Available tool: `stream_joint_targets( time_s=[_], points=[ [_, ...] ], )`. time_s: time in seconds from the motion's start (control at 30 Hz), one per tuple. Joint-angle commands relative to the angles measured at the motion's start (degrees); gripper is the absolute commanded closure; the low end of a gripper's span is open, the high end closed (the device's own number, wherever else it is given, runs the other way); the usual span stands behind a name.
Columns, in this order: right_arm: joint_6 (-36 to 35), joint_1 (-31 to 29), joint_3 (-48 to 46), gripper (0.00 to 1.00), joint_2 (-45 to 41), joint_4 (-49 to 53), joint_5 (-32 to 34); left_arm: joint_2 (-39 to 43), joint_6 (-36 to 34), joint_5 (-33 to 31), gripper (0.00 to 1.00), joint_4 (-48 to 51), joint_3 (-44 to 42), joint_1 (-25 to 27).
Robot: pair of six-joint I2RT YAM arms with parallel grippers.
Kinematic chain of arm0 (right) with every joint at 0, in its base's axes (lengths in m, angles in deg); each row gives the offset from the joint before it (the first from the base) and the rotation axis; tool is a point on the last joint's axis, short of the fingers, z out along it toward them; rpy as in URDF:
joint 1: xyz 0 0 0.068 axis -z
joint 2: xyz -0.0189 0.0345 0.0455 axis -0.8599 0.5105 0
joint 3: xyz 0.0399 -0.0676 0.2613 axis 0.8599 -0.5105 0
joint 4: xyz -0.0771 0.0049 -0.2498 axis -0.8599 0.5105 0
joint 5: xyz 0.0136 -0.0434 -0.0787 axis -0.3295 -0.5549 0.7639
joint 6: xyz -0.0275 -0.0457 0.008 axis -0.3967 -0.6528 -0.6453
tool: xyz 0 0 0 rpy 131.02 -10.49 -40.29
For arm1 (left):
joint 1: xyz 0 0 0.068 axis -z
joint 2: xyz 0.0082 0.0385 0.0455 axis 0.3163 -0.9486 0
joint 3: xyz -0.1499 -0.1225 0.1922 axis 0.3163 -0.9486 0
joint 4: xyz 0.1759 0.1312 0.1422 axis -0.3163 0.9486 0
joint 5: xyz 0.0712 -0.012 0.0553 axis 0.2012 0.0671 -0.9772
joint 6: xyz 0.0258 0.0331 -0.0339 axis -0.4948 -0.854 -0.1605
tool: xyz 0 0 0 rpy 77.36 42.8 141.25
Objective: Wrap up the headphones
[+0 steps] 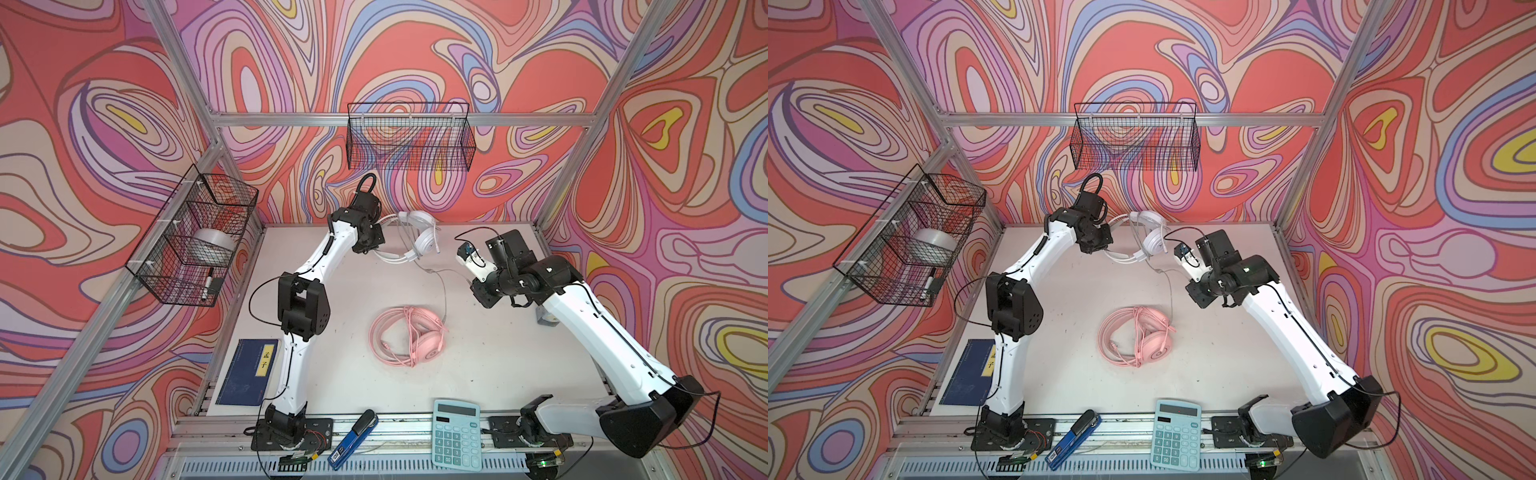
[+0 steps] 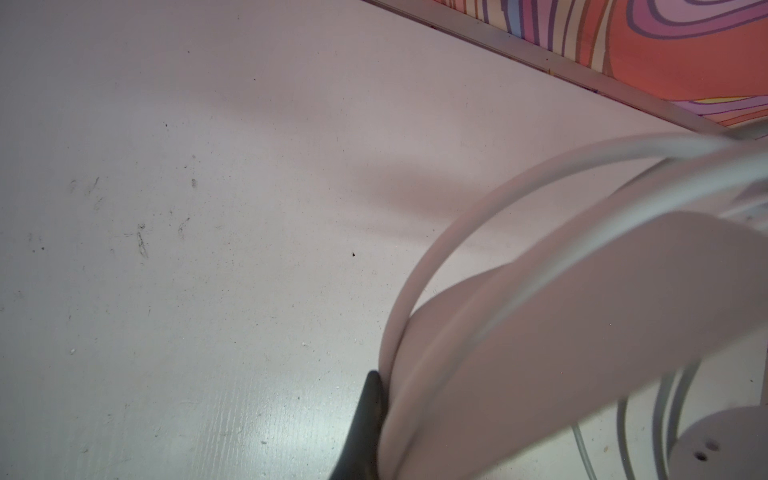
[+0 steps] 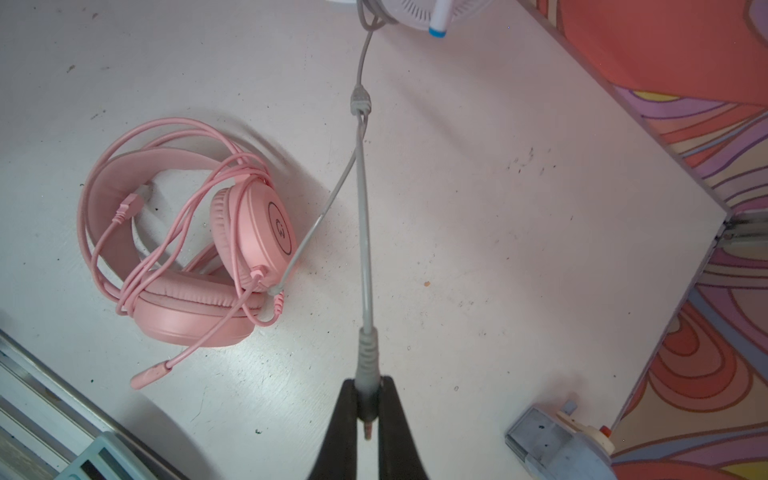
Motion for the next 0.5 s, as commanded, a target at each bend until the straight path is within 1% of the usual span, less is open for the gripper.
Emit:
stream_joint_targets(
  time_s=[0.0,0.13,0.27,0.37,0.47],
  points=[
    [-6.9,-0.1,3.2,1.0,-1.6,-1.5,-0.2,-0.6,2.0,-0.3,1.0,0.1,2.8,0.3],
    [-10.0,-0.1,7.5,1.0,-0.7,-2.8,-1.1,-1.5,1.9,0.3,1.0,0.6,4.4,0.5],
    [-11.3,-0.1,11.5,1.0,0.8,-4.5,-4.4,-2.0,1.3,0.6,1.0,1.4,4.9,0.7],
    [-11.8,-0.2,14.3,1.0,2.4,-6.0,-7.3,-2.4,-0.3,0.6,1.0,2.2,4.9,1.1],
    [-12.2,0.0,17.6,1.0,5.0,-7.4,-8.2,-2.3,-2.2,0.5,1.0,4.0,4.9,1.3]
  ],
)
